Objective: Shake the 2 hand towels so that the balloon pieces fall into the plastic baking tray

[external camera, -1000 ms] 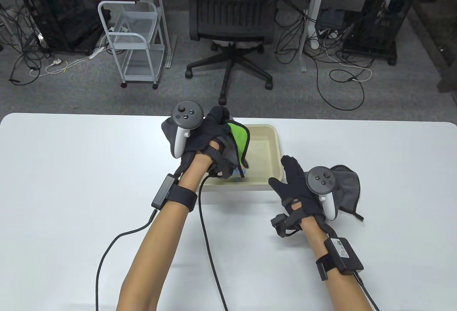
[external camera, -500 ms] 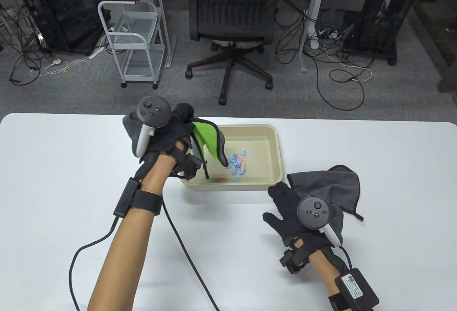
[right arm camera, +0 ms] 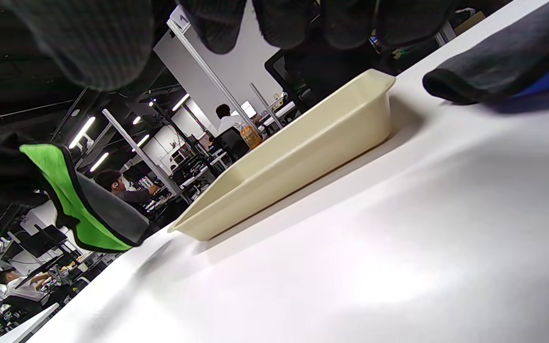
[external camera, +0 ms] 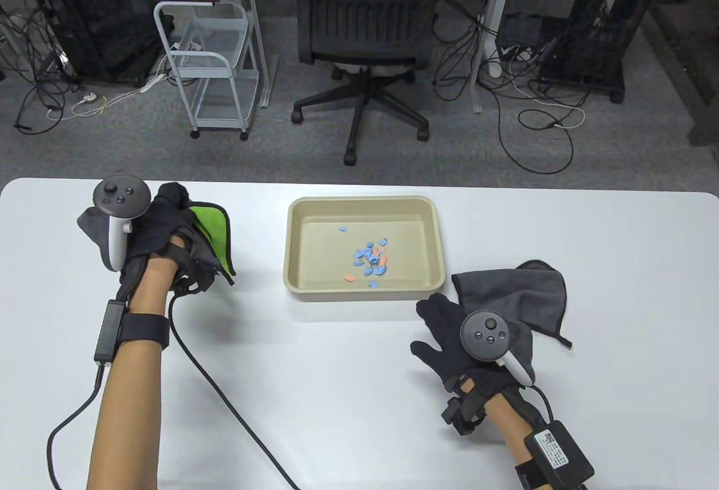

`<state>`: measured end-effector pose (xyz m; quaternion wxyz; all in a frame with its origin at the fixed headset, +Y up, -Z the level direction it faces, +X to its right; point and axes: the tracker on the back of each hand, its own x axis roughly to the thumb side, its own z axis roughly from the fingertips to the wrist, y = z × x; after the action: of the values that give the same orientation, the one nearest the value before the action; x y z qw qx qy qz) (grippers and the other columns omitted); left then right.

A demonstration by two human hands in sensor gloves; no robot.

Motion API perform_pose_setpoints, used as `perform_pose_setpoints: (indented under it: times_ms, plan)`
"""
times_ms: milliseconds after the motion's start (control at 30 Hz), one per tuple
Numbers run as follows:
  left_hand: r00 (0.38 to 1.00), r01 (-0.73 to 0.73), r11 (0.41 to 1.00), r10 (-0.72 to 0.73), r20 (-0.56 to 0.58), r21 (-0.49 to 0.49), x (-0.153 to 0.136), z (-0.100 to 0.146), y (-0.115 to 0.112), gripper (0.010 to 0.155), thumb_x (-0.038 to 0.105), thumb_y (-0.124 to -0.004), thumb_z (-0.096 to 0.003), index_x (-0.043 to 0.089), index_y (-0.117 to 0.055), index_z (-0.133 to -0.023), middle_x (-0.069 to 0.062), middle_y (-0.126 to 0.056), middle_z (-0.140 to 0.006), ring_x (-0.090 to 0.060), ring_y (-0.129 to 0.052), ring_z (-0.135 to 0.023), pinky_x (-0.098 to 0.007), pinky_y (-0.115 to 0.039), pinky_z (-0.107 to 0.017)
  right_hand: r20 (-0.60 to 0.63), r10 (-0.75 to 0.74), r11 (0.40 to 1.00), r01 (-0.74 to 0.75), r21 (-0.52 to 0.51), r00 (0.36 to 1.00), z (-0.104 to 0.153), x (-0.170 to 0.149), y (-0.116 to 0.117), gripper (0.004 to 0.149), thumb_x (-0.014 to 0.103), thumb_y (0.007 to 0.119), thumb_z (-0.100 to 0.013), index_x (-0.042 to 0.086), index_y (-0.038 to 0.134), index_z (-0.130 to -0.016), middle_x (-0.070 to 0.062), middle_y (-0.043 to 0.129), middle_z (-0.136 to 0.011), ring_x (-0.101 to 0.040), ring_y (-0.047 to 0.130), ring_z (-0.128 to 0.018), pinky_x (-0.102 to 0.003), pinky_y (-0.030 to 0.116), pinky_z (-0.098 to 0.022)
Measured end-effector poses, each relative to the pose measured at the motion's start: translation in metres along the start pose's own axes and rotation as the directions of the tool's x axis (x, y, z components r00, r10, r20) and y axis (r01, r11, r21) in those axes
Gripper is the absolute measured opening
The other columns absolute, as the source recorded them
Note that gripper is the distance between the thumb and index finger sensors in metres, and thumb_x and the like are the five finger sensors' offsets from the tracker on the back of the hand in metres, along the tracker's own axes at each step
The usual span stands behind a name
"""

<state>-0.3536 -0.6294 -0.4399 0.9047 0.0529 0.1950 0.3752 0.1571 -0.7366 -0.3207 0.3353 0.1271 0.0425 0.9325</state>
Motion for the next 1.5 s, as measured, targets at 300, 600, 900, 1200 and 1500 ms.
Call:
perform_pose_setpoints:
  times_ms: [300,600,900,1200,1500]
  plan:
    - [0.942,0.331,0.939,-0.335,-0.026,-0.093,-0.089,0.009,-0.063,0.040,0.030,-0.081,-0.0383,0.043,-0.069,-0.074,0.012,-0.087,-0.086,-0.024,-0.087,-0.094,-0.050,-0.071,-0.067,-0.007,0.017,1.000,-0.016,0.022,1.000,-0.001,-0.001,0.004,0.074,0.055,0.075,-0.040,0.029,0.047,-0.103,-0.010,0.040,-0.118,-0.043,0.042,-0.105,-0.059,0.055,-0.071]
    - [0.936,0.338,0.924,-0.350,-0.040,-0.180,-0.133,0.016,-0.087,0.043,0.029,-0.079,-0.0389,0.044,-0.065,-0.076,0.012,-0.085,-0.087,-0.021,-0.080,-0.096,-0.049,-0.067,-0.069,-0.003,0.027,0.999,-0.027,0.030,1.000,-0.001,-0.001,0.007,0.074,0.055,0.075,-0.040,0.029,0.047,-0.103,-0.010,0.040,-0.118,-0.043,0.042,-0.105,-0.059,0.054,-0.071]
    - [0.920,0.385,0.918,-0.390,-0.035,-0.097,-0.103,0.052,-0.041,0.064,0.020,-0.070,-0.0418,0.047,-0.048,-0.095,0.003,-0.046,-0.109,-0.029,-0.051,-0.109,-0.057,-0.058,-0.072,0.018,0.023,0.999,-0.023,0.026,1.000,-0.001,0.006,0.008,0.074,0.055,0.074,-0.040,0.029,0.046,-0.103,-0.011,0.037,-0.118,-0.044,0.039,-0.105,-0.060,0.052,-0.071]
    - [0.921,0.078,0.922,0.078,0.381,-0.378,-0.027,0.137,-0.089,0.076,0.055,-0.071,-0.0398,0.047,-0.030,-0.103,-0.001,-0.022,-0.115,-0.036,-0.019,-0.111,-0.067,-0.037,-0.074,0.094,0.022,0.999,-0.019,-0.032,0.995,0.003,0.022,0.006,0.074,0.056,0.073,-0.040,0.031,0.045,-0.103,-0.008,0.036,-0.119,-0.043,0.035,-0.106,-0.062,0.048,-0.073]
    - [0.834,0.299,0.834,0.007,0.551,-0.463,0.012,0.188,-0.185,0.080,0.064,-0.065,-0.0371,0.049,-0.023,-0.103,0.000,-0.013,-0.115,-0.034,-0.007,-0.110,-0.068,-0.030,-0.074,0.115,0.040,0.998,-0.035,-0.043,0.993,0.005,0.024,0.008,0.074,0.057,0.073,-0.039,0.031,0.045,-0.103,-0.008,0.037,-0.119,-0.042,0.034,-0.106,-0.062,0.047,-0.073]
